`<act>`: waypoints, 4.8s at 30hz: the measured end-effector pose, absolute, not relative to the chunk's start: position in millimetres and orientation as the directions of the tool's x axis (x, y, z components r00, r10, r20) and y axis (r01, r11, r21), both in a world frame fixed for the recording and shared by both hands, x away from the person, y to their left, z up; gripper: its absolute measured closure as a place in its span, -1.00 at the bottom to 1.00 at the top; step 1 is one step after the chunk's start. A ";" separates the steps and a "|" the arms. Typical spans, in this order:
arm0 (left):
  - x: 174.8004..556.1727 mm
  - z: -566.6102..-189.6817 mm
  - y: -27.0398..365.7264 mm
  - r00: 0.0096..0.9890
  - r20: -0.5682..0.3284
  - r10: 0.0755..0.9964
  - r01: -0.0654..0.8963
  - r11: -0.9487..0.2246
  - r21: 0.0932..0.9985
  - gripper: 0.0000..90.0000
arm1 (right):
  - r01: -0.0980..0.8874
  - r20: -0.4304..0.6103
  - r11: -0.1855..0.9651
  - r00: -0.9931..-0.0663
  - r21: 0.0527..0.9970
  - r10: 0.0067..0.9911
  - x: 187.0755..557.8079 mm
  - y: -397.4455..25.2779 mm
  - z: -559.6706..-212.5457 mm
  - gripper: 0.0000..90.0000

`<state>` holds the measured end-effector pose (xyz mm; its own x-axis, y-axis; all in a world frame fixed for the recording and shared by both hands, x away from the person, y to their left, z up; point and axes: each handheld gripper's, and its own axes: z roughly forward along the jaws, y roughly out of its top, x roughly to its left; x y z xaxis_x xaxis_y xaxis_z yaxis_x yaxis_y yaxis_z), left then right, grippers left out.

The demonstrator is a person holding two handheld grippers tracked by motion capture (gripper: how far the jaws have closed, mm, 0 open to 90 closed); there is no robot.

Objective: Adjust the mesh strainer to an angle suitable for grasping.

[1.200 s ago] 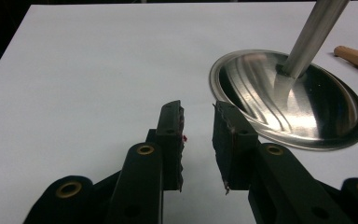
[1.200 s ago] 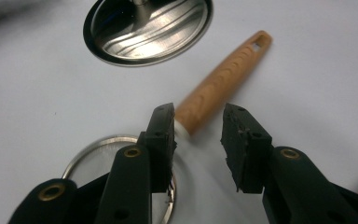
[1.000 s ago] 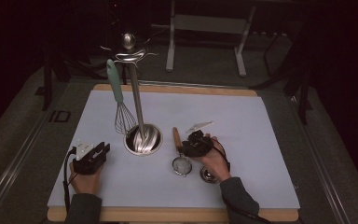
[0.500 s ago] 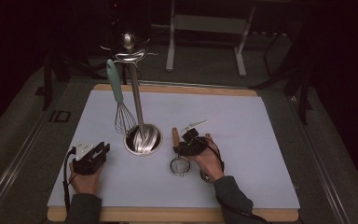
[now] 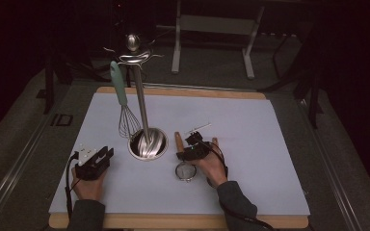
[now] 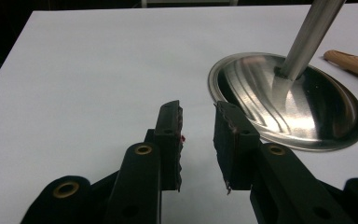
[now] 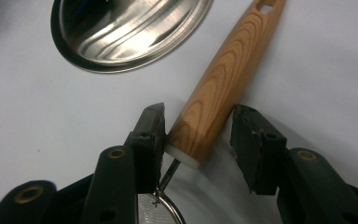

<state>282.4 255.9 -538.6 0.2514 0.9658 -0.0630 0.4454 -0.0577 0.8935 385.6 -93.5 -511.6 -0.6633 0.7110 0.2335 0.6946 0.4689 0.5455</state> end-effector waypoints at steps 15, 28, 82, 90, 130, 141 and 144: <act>281.9 -538.6 256.2 0.252 -0.067 0.965 0.442 -0.053 0.896 0.60 | 0.703 0.205 0.508 -0.664 0.497 0.719 385.1 -89.3 -508.3 0.39; 282.2 -538.5 255.7 0.252 -0.063 0.966 0.445 -0.057 0.894 0.59 | 0.720 0.283 0.516 -0.672 0.464 0.684 393.1 -92.5 -510.6 0.40; 282.0 -538.7 254.9 0.247 -0.057 0.967 0.442 -0.060 0.895 0.57 | 0.733 0.287 0.511 -0.660 0.450 0.694 405.7 -82.7 -487.0 0.57; 282.0 -538.7 254.8 0.248 -0.057 0.967 0.442 -0.061 0.895 0.57 | 0.714 0.262 0.518 -0.674 0.471 0.691 403.3 -92.3 -479.0 0.57; 281.9 -538.6 254.6 0.247 -0.054 0.968 0.443 -0.063 0.894 0.56 | 0.579 0.204 0.510 -0.764 0.636 0.613 394.3 -118.4 -454.0 0.57; 282.0 -538.6 254.4 0.248 -0.052 0.967 0.443 -0.065 0.894 0.56 | 0.465 0.147 0.521 -0.829 0.716 0.539 388.1 -119.0 -449.5 0.57; 282.1 -538.6 254.5 0.249 -0.052 0.967 0.443 -0.066 0.894 0.56 | 0.432 0.126 0.519 -0.843 0.737 0.522 386.4 -118.8 -446.4 0.57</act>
<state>282.1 254.5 -538.6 0.2485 0.9672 -0.0518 0.4433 -0.0660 0.8940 386.4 -118.8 -446.4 -0.8433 0.5223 0.1264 0.4321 0.5192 0.7374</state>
